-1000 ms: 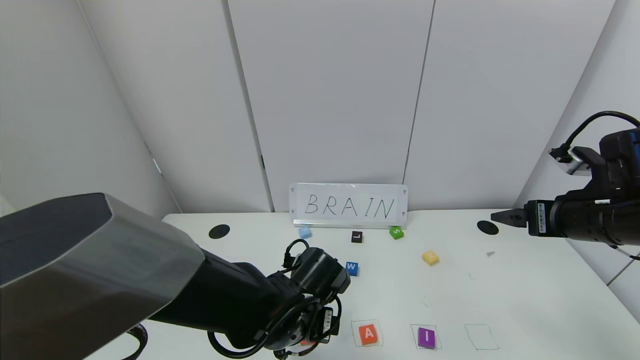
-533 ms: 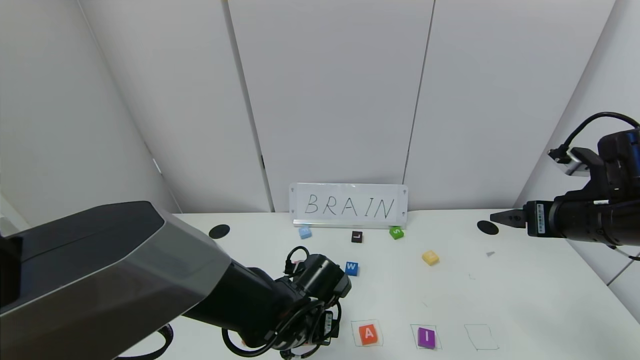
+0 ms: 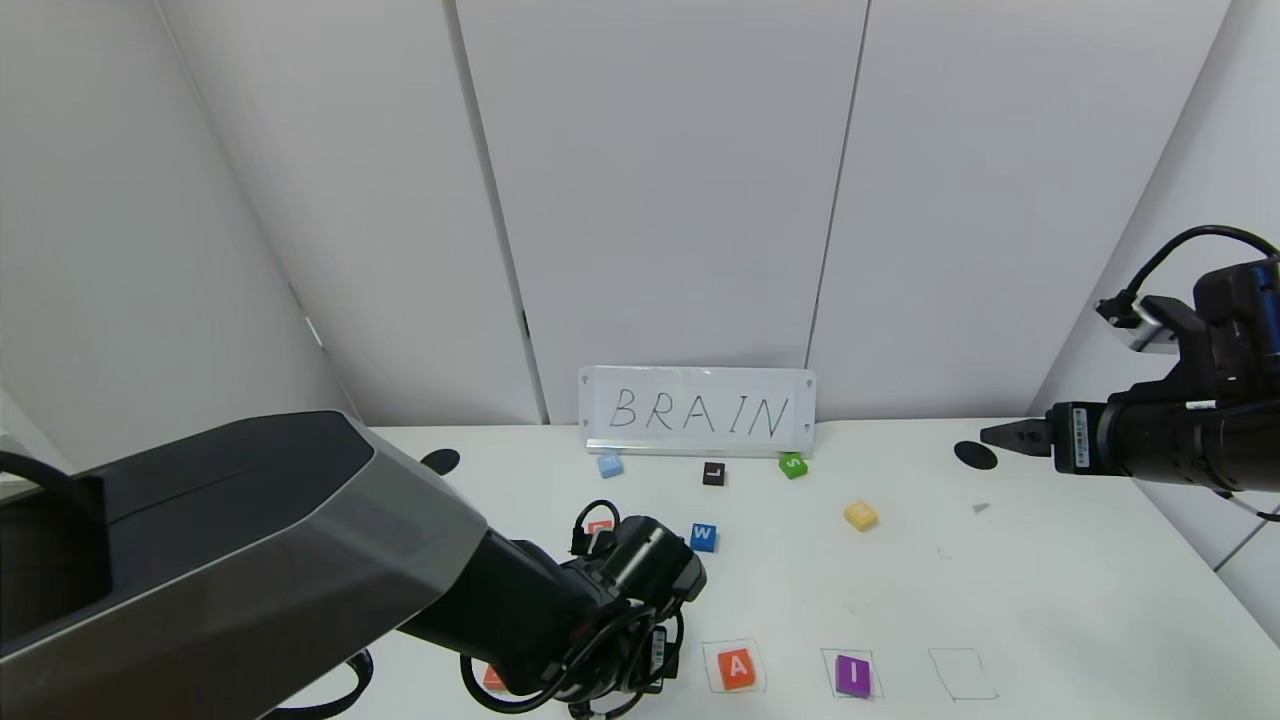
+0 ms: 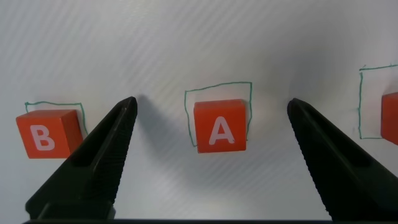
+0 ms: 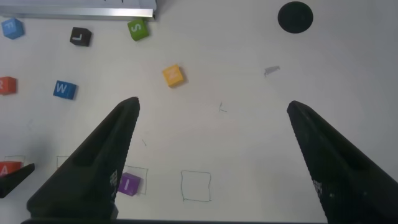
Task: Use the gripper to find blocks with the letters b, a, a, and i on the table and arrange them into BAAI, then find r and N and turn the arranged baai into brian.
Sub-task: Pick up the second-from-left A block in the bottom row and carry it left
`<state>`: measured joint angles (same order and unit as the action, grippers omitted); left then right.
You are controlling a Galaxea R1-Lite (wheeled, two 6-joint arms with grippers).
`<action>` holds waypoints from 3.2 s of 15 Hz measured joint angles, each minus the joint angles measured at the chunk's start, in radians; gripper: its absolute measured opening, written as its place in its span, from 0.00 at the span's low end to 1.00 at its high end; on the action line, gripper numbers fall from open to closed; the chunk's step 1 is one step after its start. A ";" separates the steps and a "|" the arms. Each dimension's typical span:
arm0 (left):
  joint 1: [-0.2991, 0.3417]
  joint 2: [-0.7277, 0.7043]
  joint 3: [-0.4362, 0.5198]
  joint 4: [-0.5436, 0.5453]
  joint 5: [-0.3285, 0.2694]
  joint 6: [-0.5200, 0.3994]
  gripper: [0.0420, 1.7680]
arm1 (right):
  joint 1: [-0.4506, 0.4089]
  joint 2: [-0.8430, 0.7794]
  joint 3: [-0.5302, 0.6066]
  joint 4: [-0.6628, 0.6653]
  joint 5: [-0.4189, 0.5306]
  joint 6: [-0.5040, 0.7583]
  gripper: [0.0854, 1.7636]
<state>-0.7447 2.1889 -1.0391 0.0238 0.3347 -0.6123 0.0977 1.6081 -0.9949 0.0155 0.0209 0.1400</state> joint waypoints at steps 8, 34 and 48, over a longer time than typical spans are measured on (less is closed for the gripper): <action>-0.008 0.004 0.005 0.008 0.003 -0.036 0.64 | 0.000 0.000 0.000 0.000 0.000 0.000 0.97; 0.310 -0.259 -0.039 0.134 -0.010 0.227 0.28 | -0.013 0.000 -0.007 -0.002 0.000 0.000 0.97; 0.705 -0.169 0.120 -0.117 -0.222 0.432 0.28 | -0.011 0.016 -0.005 -0.002 0.000 0.000 0.97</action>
<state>-0.0394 2.0196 -0.9187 -0.0930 0.1126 -0.1804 0.0866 1.6236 -1.0000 0.0136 0.0209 0.1400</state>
